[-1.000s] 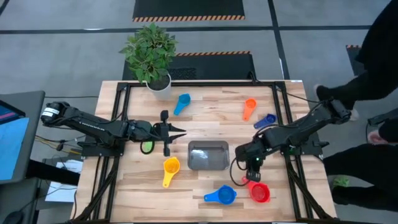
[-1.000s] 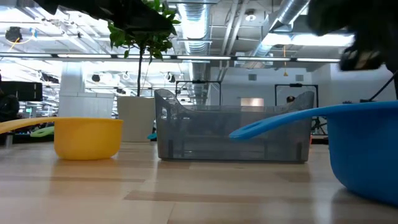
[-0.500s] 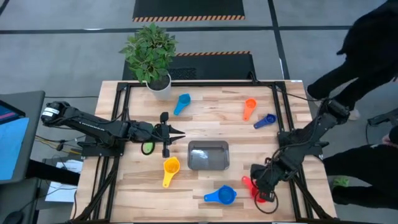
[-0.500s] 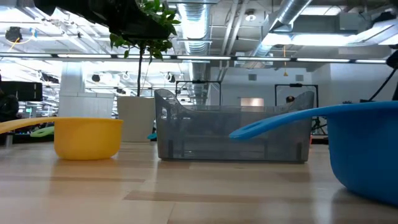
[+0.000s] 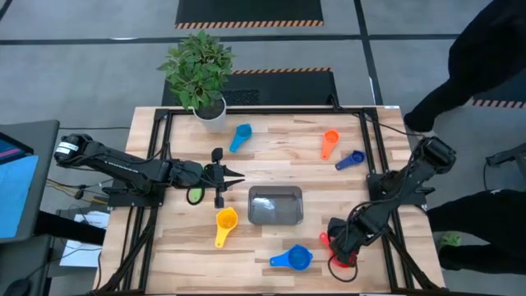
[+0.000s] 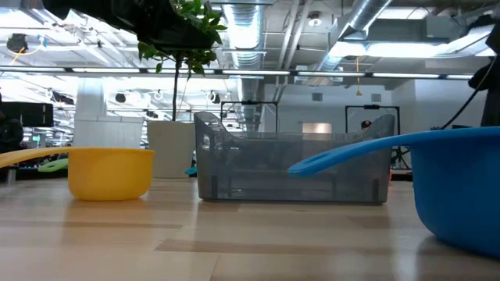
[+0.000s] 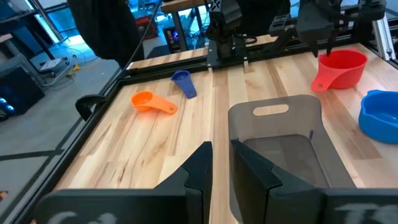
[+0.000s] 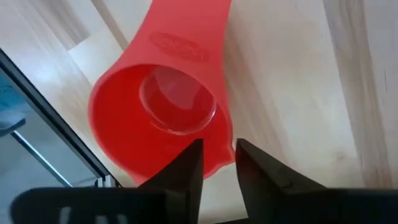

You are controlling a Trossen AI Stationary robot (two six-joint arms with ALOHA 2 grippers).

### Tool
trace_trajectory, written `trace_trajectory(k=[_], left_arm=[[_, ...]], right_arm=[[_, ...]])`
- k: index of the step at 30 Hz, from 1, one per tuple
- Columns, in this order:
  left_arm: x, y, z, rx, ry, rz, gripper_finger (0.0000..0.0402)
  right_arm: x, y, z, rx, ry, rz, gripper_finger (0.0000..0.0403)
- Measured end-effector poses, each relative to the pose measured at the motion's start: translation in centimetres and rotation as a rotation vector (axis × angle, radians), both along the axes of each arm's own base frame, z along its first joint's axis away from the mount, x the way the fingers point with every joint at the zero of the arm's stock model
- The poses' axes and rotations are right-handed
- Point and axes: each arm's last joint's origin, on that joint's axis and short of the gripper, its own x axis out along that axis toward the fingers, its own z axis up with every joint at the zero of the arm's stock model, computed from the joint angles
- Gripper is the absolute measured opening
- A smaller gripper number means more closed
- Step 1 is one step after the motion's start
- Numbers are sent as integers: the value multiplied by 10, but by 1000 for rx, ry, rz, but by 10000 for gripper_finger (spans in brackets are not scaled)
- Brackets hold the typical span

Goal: Nest measuring cups in basket
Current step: Put the red measuring cup into the black bin

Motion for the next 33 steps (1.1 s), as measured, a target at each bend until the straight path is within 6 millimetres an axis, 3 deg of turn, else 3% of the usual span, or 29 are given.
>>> trace_trajectory(k=[8, 16, 22, 30, 33], left_arm=[[0, 0, 0, -5, -1, 3, 46], [0, 0, 0, -4, 0, 3, 46], [0, 0, 0, -3, 0, 3, 46], [0, 0, 0, -3, 0, 3, 46], [0, 0, 0, -3, 1, 3, 46]], right_arm=[[6, -4, -2, -6, -7, -20, 175], [16, 1, -23, -26, 14, 44, 167], [24, -3, -38, -58, 56, 34, 133], [32, -12, -39, -4, 74, 77, 28], [35, -15, -38, 3, 60, 101, 15]])
